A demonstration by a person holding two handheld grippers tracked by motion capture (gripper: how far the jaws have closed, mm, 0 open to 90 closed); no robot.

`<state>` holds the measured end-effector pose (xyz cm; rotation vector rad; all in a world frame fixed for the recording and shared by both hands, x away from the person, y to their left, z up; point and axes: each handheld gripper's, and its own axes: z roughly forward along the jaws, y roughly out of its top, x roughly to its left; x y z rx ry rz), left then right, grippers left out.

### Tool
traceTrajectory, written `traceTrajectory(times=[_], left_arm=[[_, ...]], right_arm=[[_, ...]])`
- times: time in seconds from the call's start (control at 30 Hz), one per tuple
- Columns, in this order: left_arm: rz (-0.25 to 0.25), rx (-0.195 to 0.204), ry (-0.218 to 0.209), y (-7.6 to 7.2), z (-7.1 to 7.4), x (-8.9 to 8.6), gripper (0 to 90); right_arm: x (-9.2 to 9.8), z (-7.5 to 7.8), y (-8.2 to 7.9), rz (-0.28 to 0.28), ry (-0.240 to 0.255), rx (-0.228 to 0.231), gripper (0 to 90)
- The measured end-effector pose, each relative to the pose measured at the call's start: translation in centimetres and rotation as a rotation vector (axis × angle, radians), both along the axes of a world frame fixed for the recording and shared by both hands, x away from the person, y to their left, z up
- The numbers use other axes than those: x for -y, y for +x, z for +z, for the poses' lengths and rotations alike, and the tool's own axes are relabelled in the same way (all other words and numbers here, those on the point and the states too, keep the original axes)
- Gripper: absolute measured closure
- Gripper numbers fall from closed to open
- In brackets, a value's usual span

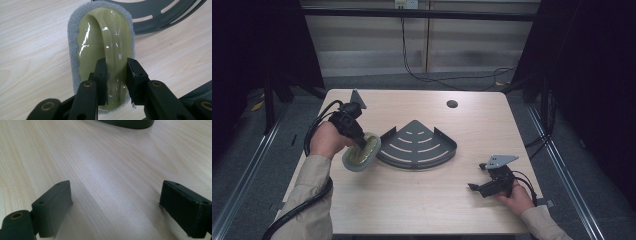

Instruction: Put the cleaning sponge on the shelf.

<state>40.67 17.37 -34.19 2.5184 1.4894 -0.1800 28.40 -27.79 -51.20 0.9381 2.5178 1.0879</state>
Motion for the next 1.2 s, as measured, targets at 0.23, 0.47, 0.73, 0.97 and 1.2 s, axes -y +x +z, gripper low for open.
traceTrajectory(times=[0.23,0.47,0.73,0.97,1.2], left_arm=[[-0.005,0.009,0.005,0.6,0.5,0.6,72.2],[-0.014,0.018,0.000,1.3,0.9,1.5,72.2],[-0.037,0.029,-0.004,1.9,1.4,2.8,72.2],[-0.049,0.039,-0.009,2.5,1.5,4.1,72.2],[-0.069,0.042,-0.014,3.0,1.4,5.4,72.2]], right_arm=[[0.0,0.0,0.0,0.000,-0.002,-0.001,10.1],[0.0,0.0,0.0,-0.002,-0.003,0.000,10.1],[0.0,0.0,0.0,-0.002,-0.003,0.000,10.1],[0.0,0.0,0.0,-0.001,-0.001,-0.001,10.1],[0.0,0.0,0.0,-0.002,-0.003,0.000,10.1]])
